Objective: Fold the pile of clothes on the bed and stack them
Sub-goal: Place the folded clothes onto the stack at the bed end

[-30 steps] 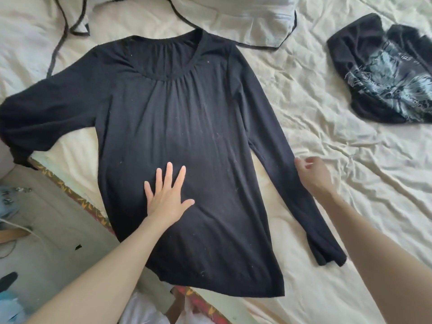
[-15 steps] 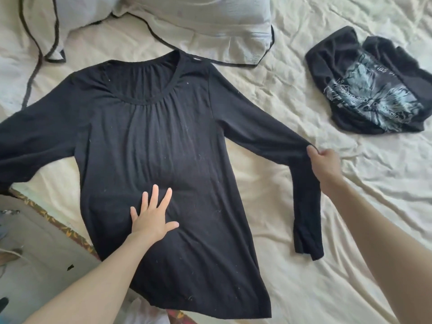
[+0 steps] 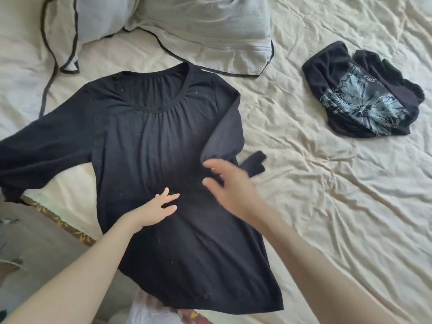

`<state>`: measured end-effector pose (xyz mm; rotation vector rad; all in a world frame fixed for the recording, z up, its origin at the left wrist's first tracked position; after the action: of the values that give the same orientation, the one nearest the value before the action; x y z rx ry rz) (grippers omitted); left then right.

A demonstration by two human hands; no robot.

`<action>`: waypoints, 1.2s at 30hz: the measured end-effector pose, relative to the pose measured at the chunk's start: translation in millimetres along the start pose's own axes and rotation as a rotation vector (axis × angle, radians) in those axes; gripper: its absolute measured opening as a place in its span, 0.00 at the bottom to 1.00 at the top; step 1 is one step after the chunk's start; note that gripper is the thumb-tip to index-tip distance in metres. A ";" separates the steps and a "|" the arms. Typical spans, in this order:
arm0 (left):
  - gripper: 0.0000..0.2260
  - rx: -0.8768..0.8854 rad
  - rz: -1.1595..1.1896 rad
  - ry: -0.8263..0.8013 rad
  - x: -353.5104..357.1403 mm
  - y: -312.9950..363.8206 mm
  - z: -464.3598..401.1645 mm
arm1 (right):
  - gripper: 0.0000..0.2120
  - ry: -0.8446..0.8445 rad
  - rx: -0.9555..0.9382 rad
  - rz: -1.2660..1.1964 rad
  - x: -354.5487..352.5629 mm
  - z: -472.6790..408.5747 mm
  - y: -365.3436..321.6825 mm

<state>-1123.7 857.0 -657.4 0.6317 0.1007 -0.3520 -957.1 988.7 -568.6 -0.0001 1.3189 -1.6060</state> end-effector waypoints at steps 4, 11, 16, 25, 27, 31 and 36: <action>0.16 -0.009 0.134 0.326 -19.8 -4.1 6.7 | 0.16 -0.039 0.032 0.089 35.6 7.7 20.6; 0.12 0.037 -0.027 0.510 -1.3 13.6 7.5 | 0.25 0.432 0.580 0.016 -1.5 -40.5 87.6; 0.11 0.059 -0.006 0.575 8.6 19.8 10.0 | 0.21 0.439 0.853 -0.270 -1.5 -63.9 105.6; 0.19 -0.213 1.005 0.104 18.5 47.0 3.3 | 0.04 0.404 0.325 -0.241 46.1 26.0 32.7; 0.20 -0.216 1.047 0.008 17.0 49.8 1.6 | 0.04 0.283 0.220 -0.114 64.0 59.4 34.8; 0.05 -0.191 0.791 0.003 17.3 36.1 9.8 | 0.06 0.036 0.213 0.111 87.0 96.4 62.1; 0.03 -0.128 0.481 0.157 28.5 11.8 25.5 | 0.05 0.034 0.528 -0.138 92.9 88.1 81.6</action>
<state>-1093.3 842.5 -636.0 0.5363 0.1171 0.1679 -898.3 871.0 -644.2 0.2647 0.9005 -2.0388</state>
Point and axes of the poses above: each hand's wrist, its own z-axis away from the middle knuckle, its own x-axis out of the palm, y = z × x, the point moved 1 cm from there along -z, towards the middle knuckle, and after that the axes turned 9 degrees about x, right-handed, at the moved point
